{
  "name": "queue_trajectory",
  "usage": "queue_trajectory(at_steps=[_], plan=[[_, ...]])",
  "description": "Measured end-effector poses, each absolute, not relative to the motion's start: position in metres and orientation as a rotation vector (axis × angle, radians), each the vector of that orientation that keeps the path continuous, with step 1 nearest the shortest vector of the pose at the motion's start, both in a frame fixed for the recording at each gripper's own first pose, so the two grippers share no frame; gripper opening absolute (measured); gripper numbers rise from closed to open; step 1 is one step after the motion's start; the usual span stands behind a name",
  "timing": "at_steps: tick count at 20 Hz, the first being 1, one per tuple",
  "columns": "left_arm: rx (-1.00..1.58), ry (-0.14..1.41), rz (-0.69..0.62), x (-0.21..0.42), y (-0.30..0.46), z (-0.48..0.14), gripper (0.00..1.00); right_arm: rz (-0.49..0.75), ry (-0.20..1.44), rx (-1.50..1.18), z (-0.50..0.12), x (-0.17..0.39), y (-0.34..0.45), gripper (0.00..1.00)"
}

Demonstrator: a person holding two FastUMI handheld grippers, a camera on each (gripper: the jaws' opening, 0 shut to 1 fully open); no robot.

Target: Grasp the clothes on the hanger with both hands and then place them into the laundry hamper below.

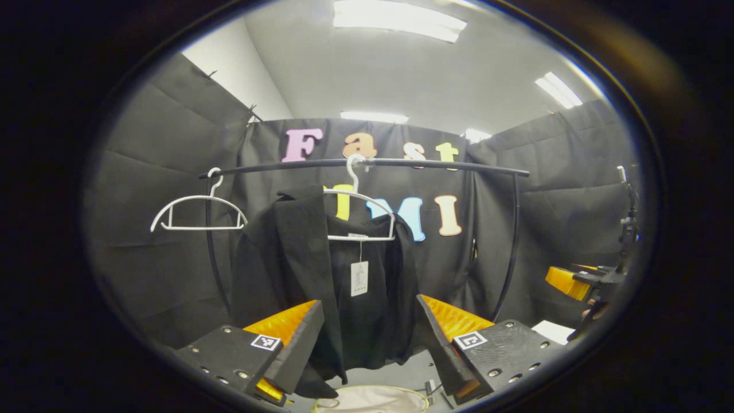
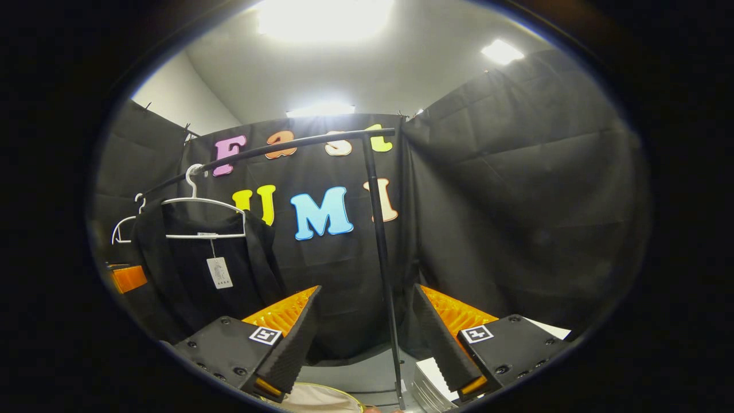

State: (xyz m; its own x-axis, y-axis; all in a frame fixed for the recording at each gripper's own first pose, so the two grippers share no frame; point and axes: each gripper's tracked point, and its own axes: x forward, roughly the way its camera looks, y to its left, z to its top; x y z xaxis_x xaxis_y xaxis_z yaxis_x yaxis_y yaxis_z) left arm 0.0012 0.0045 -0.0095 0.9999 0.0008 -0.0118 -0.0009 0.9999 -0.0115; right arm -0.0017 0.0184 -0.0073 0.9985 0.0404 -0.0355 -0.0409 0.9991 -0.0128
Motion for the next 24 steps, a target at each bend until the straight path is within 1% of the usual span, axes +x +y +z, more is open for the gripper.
queue_trajectory(at_steps=[7, 11, 19, 24], plan=[[-0.028, 0.020, 0.035, 0.006, 0.023, -0.012, 0.93, 0.072, 0.059, -0.013, -0.009, 0.010, 0.037, 0.98], [-0.038, 0.015, 0.080, 0.003, 0.045, -0.010, 0.92, 0.122, 0.071, -0.013, -0.007, 0.019, 0.062, 0.98], [-0.055, 0.015, 0.182, -0.005, 0.085, 0.001, 0.93, 0.277, 0.099, -0.016, 0.002, 0.038, 0.131, 0.98], [-0.054, 0.020, 0.267, 0.011, 0.090, 0.011, 0.93, 0.408, 0.104, -0.007, 0.002, 0.077, 0.174, 0.98]])
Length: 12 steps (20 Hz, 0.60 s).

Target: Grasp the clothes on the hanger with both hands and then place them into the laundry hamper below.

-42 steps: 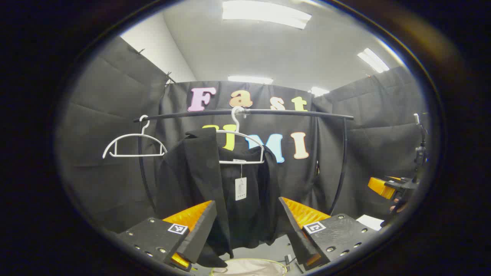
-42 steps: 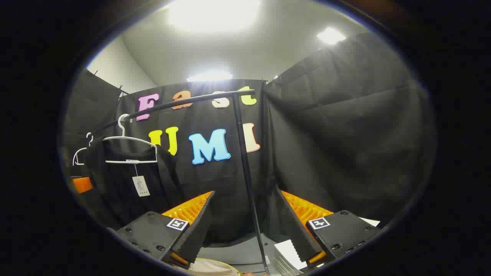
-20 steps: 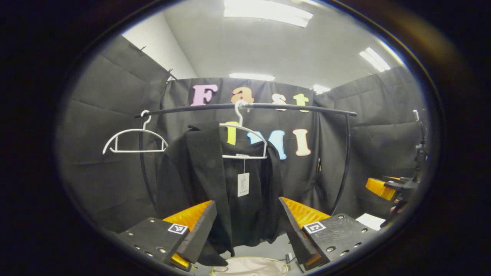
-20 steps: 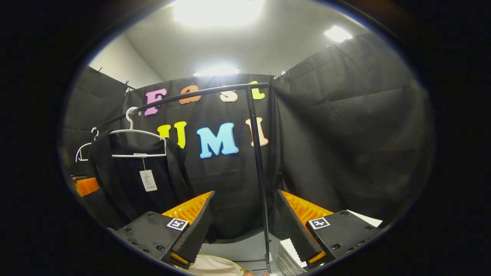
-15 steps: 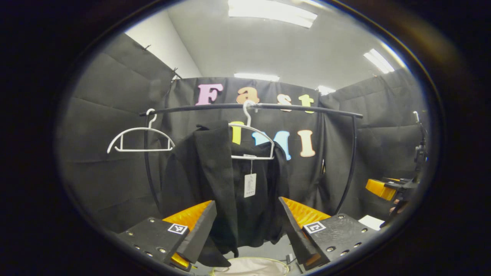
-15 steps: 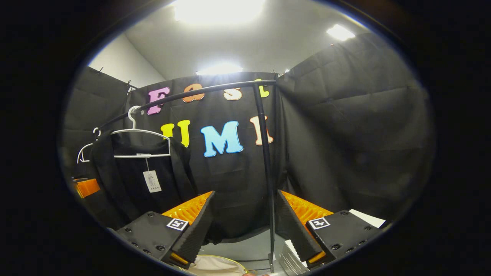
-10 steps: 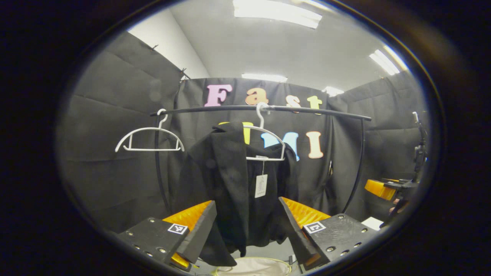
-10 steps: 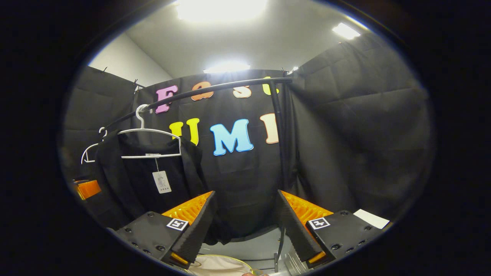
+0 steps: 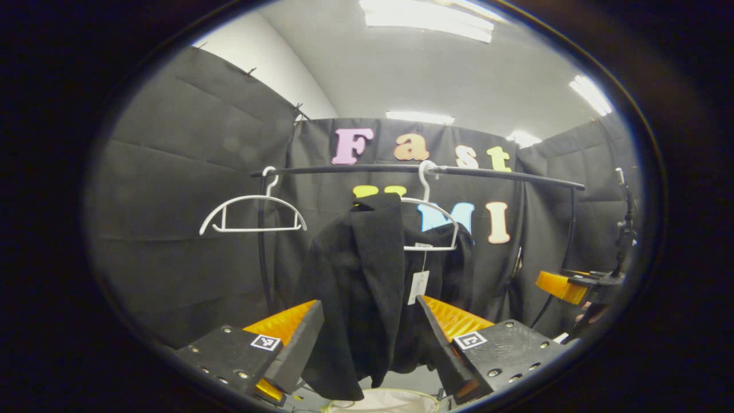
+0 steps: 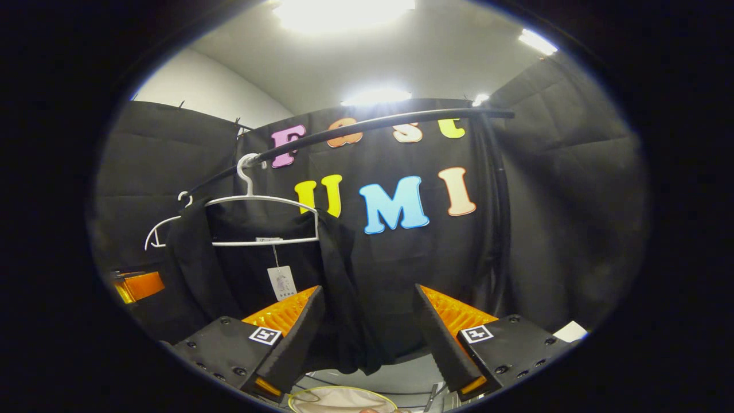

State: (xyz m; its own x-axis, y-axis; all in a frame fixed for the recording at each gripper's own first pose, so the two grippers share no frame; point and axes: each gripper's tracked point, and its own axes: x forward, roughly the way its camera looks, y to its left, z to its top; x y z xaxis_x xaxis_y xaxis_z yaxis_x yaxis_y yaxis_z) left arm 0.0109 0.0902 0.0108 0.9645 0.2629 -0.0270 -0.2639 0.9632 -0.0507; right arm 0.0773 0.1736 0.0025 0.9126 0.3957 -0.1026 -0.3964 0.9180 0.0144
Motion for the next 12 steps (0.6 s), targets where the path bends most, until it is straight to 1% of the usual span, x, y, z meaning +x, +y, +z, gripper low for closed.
queue_trajectory(at_steps=[3, 7, 12], plan=[[-0.039, 0.021, 0.329, 0.026, 0.092, 0.017, 0.94, 0.469, 0.128, 0.014, -0.001, 0.107, 0.195, 0.98], [-0.083, 0.010, 0.369, 0.057, 0.085, 0.027, 0.94, 0.538, 0.153, 0.032, -0.005, 0.147, 0.220, 0.98], [-0.110, 0.010, 0.443, 0.089, 0.084, 0.031, 0.94, 0.610, 0.154, 0.044, -0.004, 0.182, 0.247, 0.98]])
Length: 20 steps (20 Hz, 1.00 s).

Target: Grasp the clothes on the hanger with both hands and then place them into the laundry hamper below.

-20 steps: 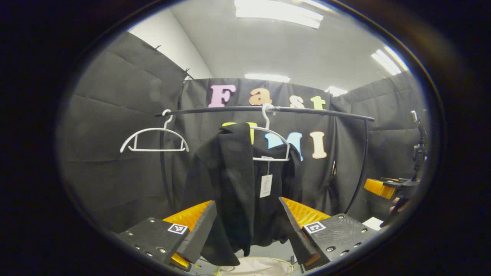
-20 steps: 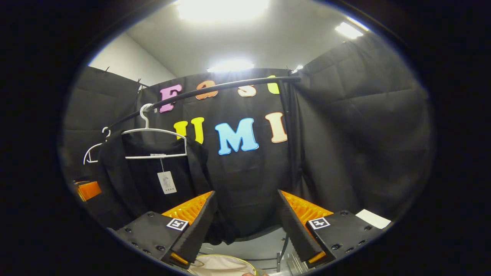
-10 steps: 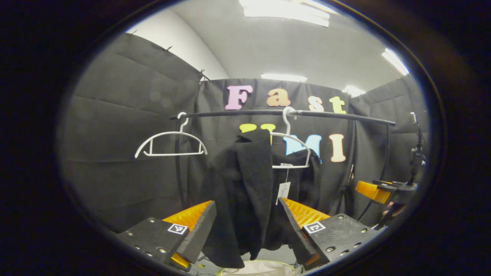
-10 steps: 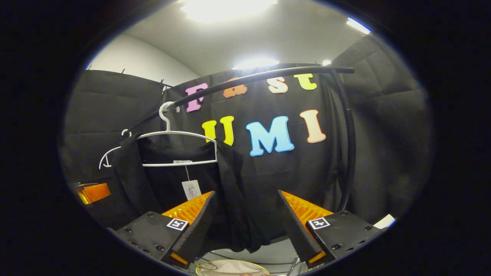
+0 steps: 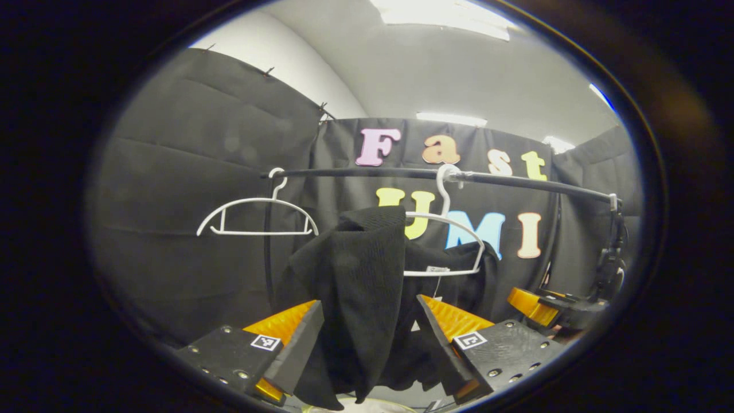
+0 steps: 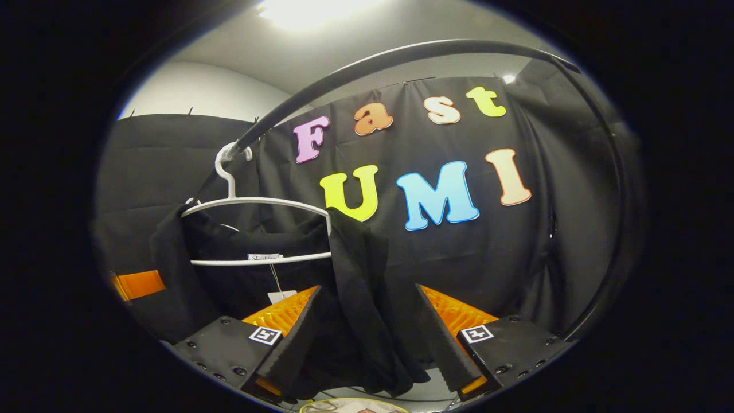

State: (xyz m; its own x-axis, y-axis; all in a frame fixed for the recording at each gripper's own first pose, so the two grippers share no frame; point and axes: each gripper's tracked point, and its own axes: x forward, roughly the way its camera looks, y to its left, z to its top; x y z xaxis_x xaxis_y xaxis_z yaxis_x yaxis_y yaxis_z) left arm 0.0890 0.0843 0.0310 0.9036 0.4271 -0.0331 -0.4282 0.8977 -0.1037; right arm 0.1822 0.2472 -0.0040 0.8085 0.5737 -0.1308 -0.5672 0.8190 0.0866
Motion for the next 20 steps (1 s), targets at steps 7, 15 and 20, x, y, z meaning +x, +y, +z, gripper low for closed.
queue_trajectory(at_steps=[7, 15, 20], plan=[[-0.082, 0.022, 0.541, 0.113, 0.084, 0.030, 0.94, 0.687, 0.162, 0.062, -0.008, 0.211, 0.273, 0.98], [-0.044, 0.050, 0.647, 0.133, 0.092, 0.024, 0.94, 0.758, 0.210, 0.070, -0.026, 0.233, 0.304, 0.98], [-0.017, 0.061, 0.711, 0.145, 0.100, 0.022, 0.94, 0.791, 0.221, 0.066, -0.031, 0.245, 0.316, 0.98]])
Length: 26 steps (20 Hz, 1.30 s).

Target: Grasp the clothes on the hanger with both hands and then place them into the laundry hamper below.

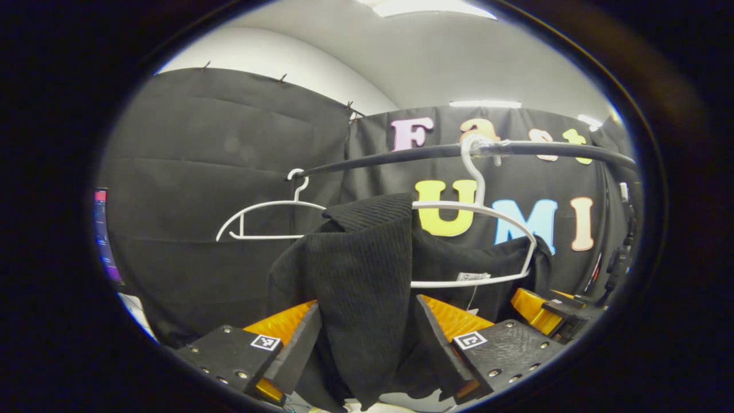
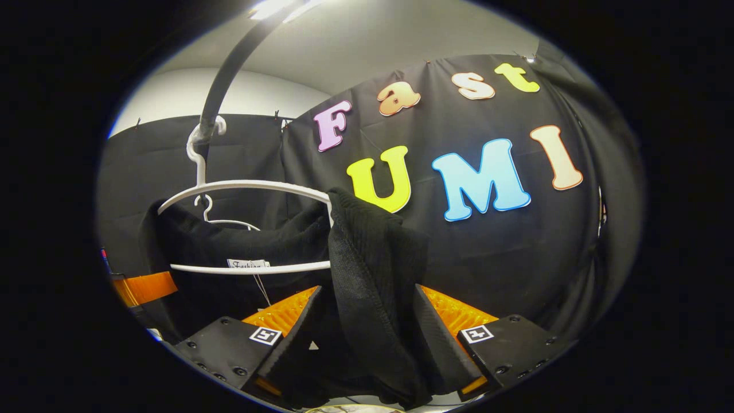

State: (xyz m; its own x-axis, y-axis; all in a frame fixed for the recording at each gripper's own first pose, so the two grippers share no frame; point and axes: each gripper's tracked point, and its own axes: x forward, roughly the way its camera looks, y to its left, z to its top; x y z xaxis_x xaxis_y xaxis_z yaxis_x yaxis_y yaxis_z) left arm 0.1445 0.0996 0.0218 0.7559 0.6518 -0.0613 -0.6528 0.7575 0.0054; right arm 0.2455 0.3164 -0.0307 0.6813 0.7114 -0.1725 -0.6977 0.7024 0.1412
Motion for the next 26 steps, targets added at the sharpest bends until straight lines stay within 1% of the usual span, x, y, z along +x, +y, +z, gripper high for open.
queue_trajectory(at_steps=[1, 2, 3, 4, 6, 8, 9, 10, 11, 12, 13, 16, 17, 18, 19, 26], plan=[[-0.007, 0.064, 0.720, 0.147, 0.100, 0.021, 0.94, 0.796, 0.223, 0.067, -0.032, 0.248, 0.318, 0.87], [0.002, 0.068, 0.730, 0.149, 0.101, 0.020, 0.94, 0.798, 0.225, 0.066, -0.033, 0.250, 0.318, 0.95], [0.012, 0.068, 0.736, 0.149, 0.101, 0.021, 0.94, 0.806, 0.226, 0.068, -0.034, 0.251, 0.320, 0.87], [0.024, 0.066, 0.755, 0.148, 0.103, 0.023, 0.82, 0.806, 0.226, 0.066, -0.035, 0.253, 0.321, 0.86], [0.020, 0.067, 0.735, 0.155, 0.104, 0.021, 0.59, 0.811, 0.228, 0.066, -0.035, 0.256, 0.321, 0.54], [0.017, 0.051, 0.763, 0.148, 0.106, 0.026, 0.25, 0.812, 0.236, 0.076, -0.034, 0.262, 0.321, 0.23], [-0.008, 0.038, 0.739, 0.151, 0.102, 0.026, 0.08, 0.809, 0.250, 0.083, -0.034, 0.265, 0.319, 0.23], [-0.039, 0.030, 0.685, 0.157, 0.094, 0.025, 0.05, 0.821, 0.257, 0.107, -0.043, 0.270, 0.328, 0.15], [-0.049, 0.029, 0.677, 0.153, 0.095, 0.025, 0.04, 0.858, 0.272, 0.135, -0.034, 0.259, 0.321, 0.08], [-0.053, 0.031, 0.670, 0.148, 0.096, 0.025, 0.05, 0.875, 0.280, 0.150, -0.032, 0.257, 0.323, 0.05], [-0.056, 0.034, 0.644, 0.147, 0.093, 0.026, 0.02, 0.897, 0.286, 0.145, -0.029, 0.250, 0.325, 0.03], [-0.058, 0.028, 0.619, 0.147, 0.091, 0.030, 0.01, 0.905, 0.267, 0.126, -0.025, 0.252, 0.321, 0.02], [-0.063, 0.021, 0.615, 0.145, 0.091, 0.033, 0.02, 0.898, 0.267, 0.126, -0.026, 0.250, 0.319, 0.00], [-0.064, 0.017, 0.609, 0.141, 0.091, 0.034, 0.01, 0.889, 0.268, 0.129, -0.025, 0.251, 0.318, 0.02], [-0.062, 0.014, 0.602, 0.139, 0.091, 0.037, 0.01, 0.880, 0.266, 0.135, -0.024, 0.249, 0.316, 0.02], [-0.063, -0.033, 0.554, 0.113, 0.101, 0.069, 0.01, 0.768, 0.212, 0.139, -0.003, 0.262, 0.293, 0.02]])
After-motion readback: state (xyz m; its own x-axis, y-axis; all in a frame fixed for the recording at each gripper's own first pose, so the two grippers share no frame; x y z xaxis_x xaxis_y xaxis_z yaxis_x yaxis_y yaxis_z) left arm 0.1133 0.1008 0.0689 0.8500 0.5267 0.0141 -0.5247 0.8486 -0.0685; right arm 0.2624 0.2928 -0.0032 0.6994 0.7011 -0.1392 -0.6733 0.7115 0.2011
